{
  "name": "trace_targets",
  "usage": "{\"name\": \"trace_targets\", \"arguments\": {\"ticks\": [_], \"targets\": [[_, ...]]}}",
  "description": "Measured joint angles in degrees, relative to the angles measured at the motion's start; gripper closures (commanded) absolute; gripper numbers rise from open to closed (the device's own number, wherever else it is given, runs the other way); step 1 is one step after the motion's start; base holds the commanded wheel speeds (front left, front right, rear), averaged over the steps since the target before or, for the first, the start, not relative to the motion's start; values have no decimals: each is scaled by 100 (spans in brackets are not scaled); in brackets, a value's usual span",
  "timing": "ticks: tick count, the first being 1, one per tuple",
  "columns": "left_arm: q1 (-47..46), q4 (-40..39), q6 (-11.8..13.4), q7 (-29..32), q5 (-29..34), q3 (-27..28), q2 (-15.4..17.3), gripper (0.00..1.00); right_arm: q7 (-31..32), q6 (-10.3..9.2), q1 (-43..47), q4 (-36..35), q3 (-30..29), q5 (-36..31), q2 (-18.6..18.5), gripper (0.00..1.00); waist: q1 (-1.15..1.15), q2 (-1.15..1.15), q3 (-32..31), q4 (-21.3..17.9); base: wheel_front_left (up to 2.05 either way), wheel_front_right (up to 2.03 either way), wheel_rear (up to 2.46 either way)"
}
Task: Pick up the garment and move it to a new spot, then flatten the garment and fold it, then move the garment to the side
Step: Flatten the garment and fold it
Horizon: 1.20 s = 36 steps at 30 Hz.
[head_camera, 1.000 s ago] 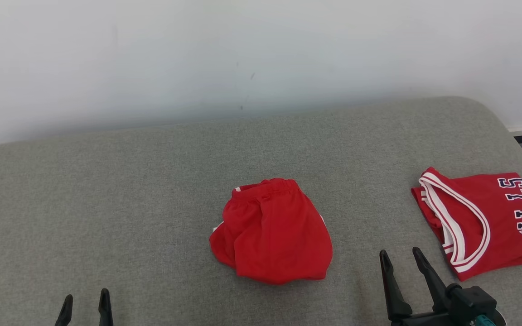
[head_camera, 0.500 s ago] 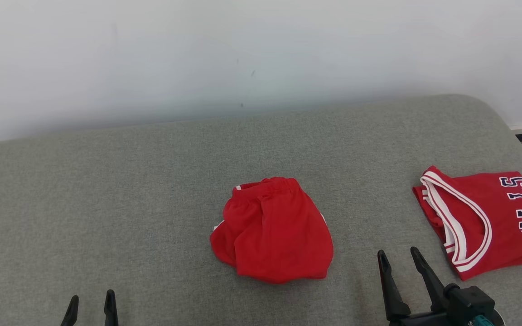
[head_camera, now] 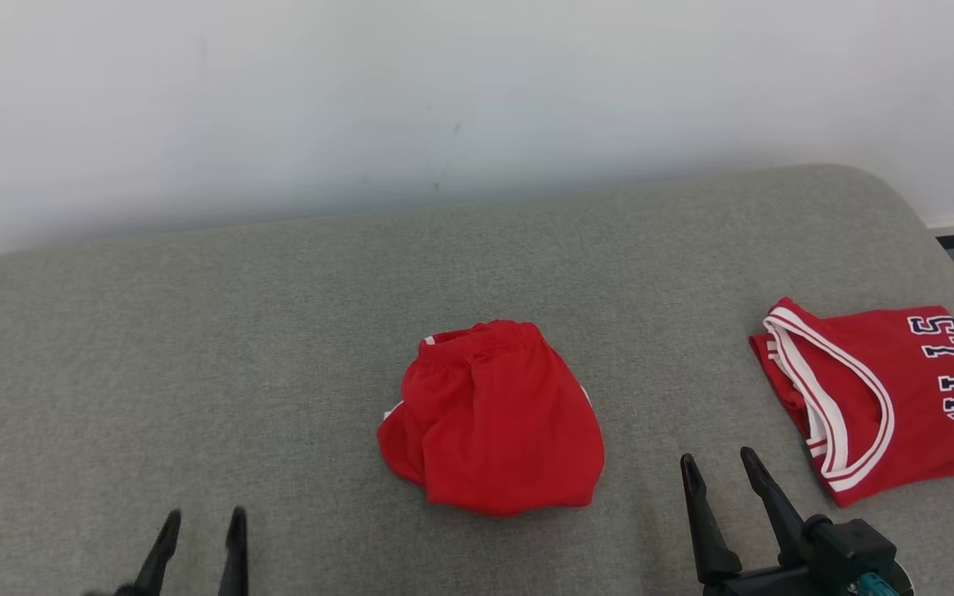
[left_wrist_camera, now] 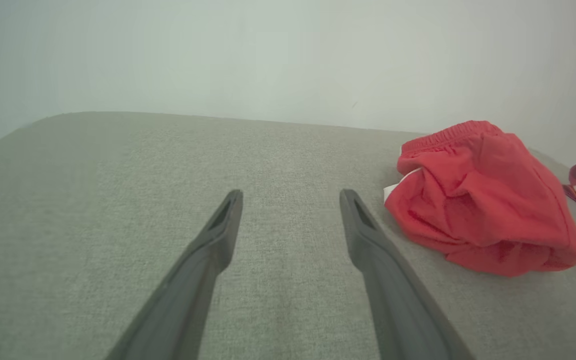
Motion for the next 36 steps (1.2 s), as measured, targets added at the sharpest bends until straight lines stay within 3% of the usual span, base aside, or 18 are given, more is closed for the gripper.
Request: {"name": "trace_targets", "arguments": {"ticks": [5, 8, 10, 14, 18, 21, 27, 36], "targets": [[-974, 137, 0, 660, -183, -686, 539, 0, -21, 0, -76, 32, 71, 35, 0, 0, 0, 0, 48, -134, 0, 0, 0], [-1623, 287, 0, 1317, -716, -1159, 775, 0, -48, 0, -102, 60, 140, 55, 0, 0, 1, 0, 86, -251, 0, 0, 0], [-2040, 332, 0, 1766, -1322, -1341, 872, 0, -70, 0, -155, 69, 203, 80, 0, 0, 1, 0, 115, -359, 0, 0, 0], [-2740, 267, -1, 2637, -2450, -1744, 1433, 0, -121, 0, -330, 73, 374, 198, -1, 0, 2, 0, 190, -650, 0, 0, 0], [-3050, 109, -1, 3756, -3800, -1887, 1879, 0, -167, 0, -379, 130, 544, 344, 1, 0, 1, 1, 291, -1019, 0, 0, 0], [-3261, 7, 0, 4391, -4355, -1819, 2334, 0, -181, 0, -437, 156, 611, 446, -2, 0, 1, 0, 381, -1314, 0, 0, 0], [-3421, -232, 20, 5169, -4629, -1735, 2963, 0, -205, 0, -454, 35, 665, 639, -4, 0, 1, 0, 603, -1879, 0, 0, 0], [-3500, -532, 43, 5725, -4657, -1811, 3464, 0, -216, 0, -409, -355, 594, 826, -5, 0, 1, 0, 1094, -2450, 0, 0, 0]]}}
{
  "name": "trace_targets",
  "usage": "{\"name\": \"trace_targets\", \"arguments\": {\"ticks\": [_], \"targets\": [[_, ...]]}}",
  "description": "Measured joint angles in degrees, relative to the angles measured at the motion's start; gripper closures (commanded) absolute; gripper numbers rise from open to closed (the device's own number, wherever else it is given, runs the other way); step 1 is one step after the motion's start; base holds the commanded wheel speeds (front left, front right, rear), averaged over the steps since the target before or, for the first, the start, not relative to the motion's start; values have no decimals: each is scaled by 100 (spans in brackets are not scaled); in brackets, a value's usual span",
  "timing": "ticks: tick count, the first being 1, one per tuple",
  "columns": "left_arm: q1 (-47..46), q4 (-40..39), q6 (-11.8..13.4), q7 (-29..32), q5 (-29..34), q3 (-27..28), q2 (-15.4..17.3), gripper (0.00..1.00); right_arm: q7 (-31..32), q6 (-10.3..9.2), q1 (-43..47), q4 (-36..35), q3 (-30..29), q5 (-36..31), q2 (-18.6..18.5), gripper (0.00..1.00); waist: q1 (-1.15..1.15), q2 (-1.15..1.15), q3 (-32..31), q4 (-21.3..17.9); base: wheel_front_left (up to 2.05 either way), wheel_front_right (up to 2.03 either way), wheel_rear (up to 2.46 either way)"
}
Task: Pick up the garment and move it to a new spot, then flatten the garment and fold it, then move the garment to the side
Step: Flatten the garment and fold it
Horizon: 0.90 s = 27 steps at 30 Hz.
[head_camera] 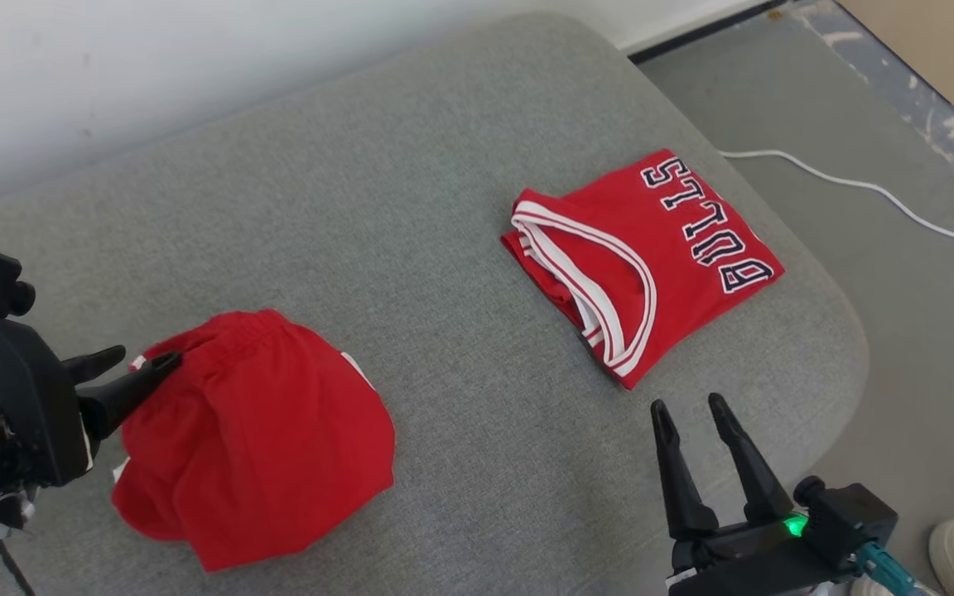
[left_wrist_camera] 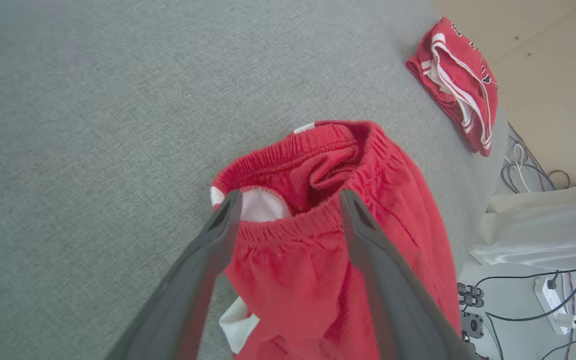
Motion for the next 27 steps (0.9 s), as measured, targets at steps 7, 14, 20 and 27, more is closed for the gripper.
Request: {"name": "trace_targets", "arguments": {"ticks": [7, 14, 20, 27], "targets": [[-85, -140, -4, 510, -263, -78, 229, 0, -1, 0, 109, -204, -104, 88, 2, 0, 0, 0, 399, -159, 0, 0, 0], [-75, -441, 1, 893, -555, -135, 332, 0, -1, 0, 96, -201, -66, 125, 2, 0, 0, 0, 479, -220, 0, 0, 0], [-93, -564, 0, 1054, -603, -294, 240, 0, -1, 0, 38, -196, -21, 129, 3, 0, 0, 0, 502, -226, 0, 0, 0], [-176, -620, -1, 1191, -622, -450, 156, 100, -1, 0, 55, -246, -109, 142, 3, 0, 0, 0, 550, -231, 0, 0, 0]]}}
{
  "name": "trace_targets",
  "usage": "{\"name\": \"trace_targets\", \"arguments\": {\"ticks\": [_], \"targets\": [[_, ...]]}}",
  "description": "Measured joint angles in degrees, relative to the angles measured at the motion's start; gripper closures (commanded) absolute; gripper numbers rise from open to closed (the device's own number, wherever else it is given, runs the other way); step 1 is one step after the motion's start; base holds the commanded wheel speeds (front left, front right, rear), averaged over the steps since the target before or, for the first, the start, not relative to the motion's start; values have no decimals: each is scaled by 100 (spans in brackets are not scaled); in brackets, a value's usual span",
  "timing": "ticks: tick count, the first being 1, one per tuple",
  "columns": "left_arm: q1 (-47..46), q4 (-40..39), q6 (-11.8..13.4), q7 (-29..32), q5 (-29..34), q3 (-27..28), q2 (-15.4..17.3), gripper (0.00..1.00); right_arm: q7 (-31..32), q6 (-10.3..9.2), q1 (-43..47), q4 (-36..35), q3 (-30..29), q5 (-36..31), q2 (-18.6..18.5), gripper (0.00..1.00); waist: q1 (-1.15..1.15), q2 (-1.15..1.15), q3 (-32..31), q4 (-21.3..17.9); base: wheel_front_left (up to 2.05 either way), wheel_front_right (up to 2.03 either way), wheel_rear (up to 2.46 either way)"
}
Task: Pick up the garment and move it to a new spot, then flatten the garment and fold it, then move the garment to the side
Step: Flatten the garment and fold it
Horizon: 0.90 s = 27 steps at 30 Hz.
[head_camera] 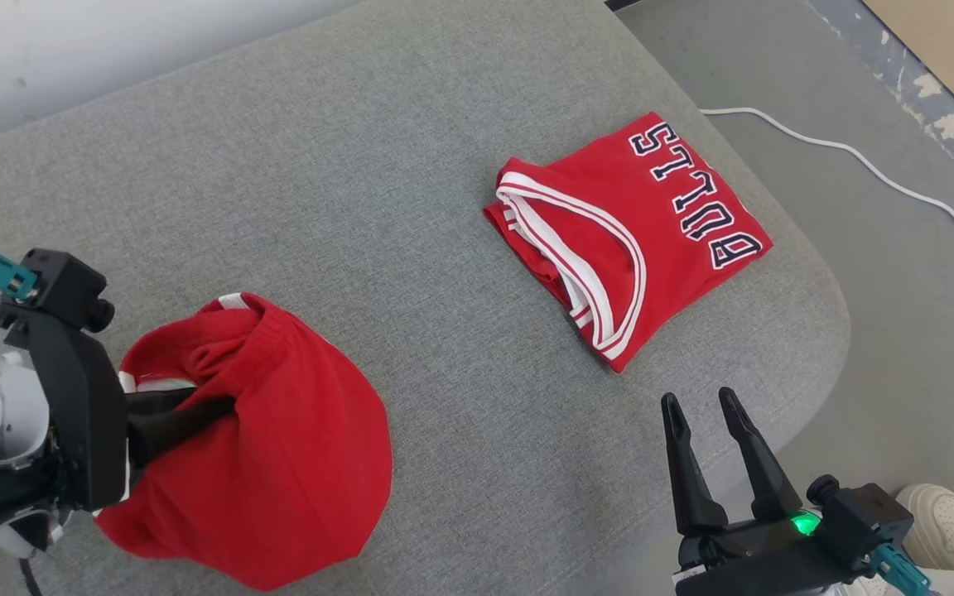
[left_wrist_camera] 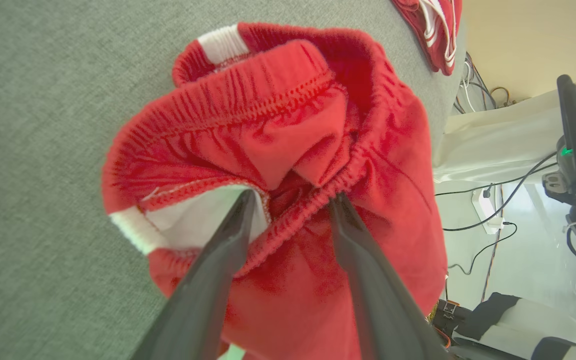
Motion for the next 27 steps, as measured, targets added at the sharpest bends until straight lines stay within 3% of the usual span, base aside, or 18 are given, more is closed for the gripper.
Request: {"name": "trace_targets", "arguments": {"ticks": [4, 8, 22, 25, 27], "targets": [[-17, -137, -3, -120, 11, 4, -57, 100, 0, 0, 16, 21, -15, 5, -1, 0, 0, 0, -32, 7, 0, 0, 0], [-180, -452, -5, -526, -182, 231, -377, 100, -1, 0, -9, 62, 59, -3, 0, 0, 0, 0, -115, 17, 0, 0, 0], [-1439, -1397, -32, -2231, -880, 926, -1968, 100, -1, 0, -195, 331, 110, -177, 2, 0, -1, 0, -471, 368, 0, 0, 0], [-1532, -1510, -33, -2241, -989, 939, -1962, 100, -1, 0, -194, 361, 102, -218, 0, 0, -1, -1, -535, 506, 0, 0, 0], [-1407, -1489, -33, -2128, -962, 928, -1734, 100, -1, 0, -193, 381, 110, -234, 1, 0, -1, -1, -565, 609, 0, 0, 0]]}}
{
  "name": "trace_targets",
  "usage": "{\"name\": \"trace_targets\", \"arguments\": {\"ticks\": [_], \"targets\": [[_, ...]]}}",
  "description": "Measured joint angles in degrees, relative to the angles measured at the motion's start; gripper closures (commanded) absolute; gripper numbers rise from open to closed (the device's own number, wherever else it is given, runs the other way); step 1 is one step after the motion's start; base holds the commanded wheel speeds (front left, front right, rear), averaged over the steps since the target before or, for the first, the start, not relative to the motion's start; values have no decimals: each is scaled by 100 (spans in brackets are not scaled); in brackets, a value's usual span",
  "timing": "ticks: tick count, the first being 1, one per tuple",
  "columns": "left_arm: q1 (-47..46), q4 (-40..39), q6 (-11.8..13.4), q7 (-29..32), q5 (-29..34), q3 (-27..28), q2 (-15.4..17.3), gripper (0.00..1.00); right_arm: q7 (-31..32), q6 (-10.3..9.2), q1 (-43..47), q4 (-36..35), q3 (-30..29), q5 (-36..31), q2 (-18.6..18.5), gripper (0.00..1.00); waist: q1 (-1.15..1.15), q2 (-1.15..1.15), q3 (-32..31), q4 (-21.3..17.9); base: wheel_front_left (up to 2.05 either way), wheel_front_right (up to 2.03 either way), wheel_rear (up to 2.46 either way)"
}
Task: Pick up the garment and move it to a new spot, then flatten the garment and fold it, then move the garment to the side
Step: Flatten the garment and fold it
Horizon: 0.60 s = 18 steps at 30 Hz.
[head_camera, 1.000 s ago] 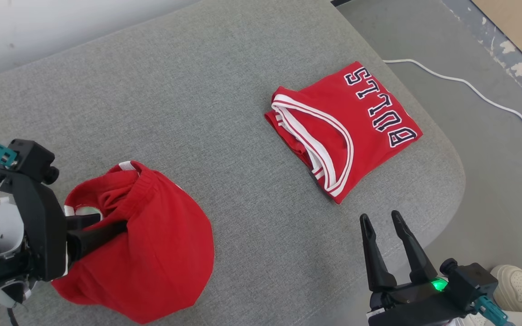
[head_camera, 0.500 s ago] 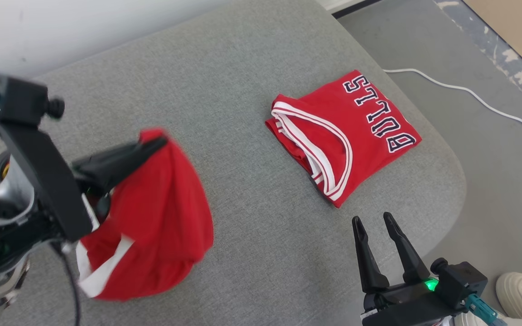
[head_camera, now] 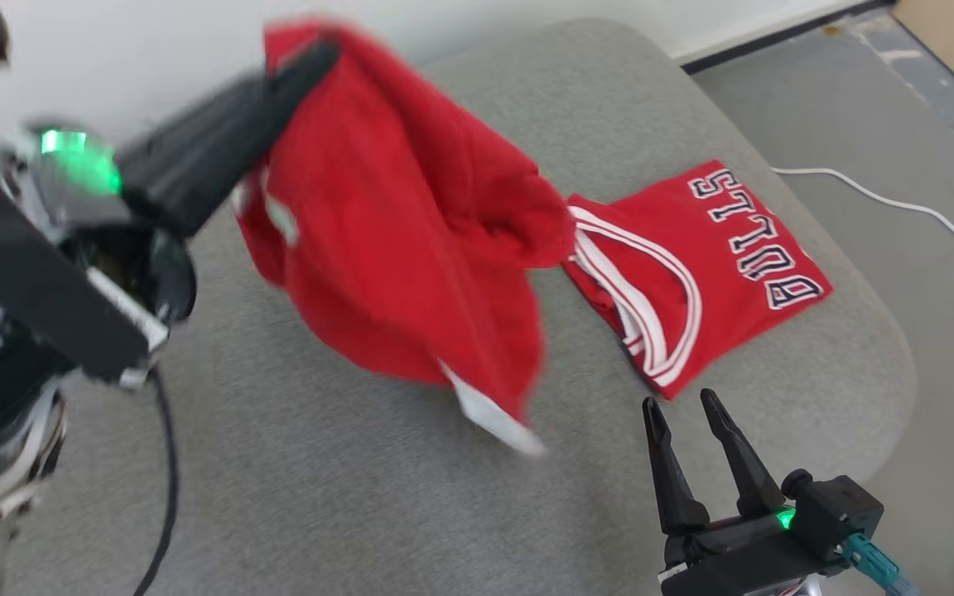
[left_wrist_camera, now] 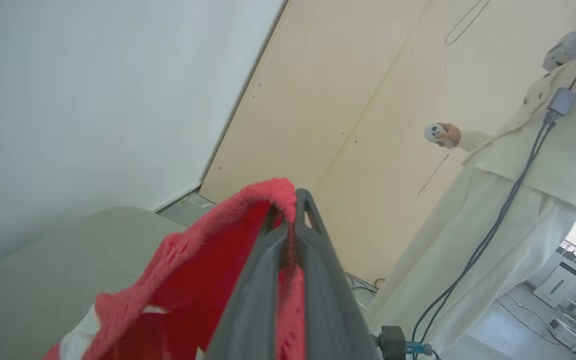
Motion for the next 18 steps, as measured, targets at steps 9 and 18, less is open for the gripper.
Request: {"name": "trace_targets", "arguments": {"ticks": [9, 18], "targets": [[1992, 653, 0, 366, 578, -124, 1395, 100, 0, 0, -20, 36, -16, -103, 0, 0, 0, 0, -67, 451, 0, 0, 0], [2692, 1842, 0, -334, 1248, -33, 1719, 100, 0, 0, -133, 100, 15, -220, 2, 0, 0, 0, -92, 746, 0, 0, 0]]}}
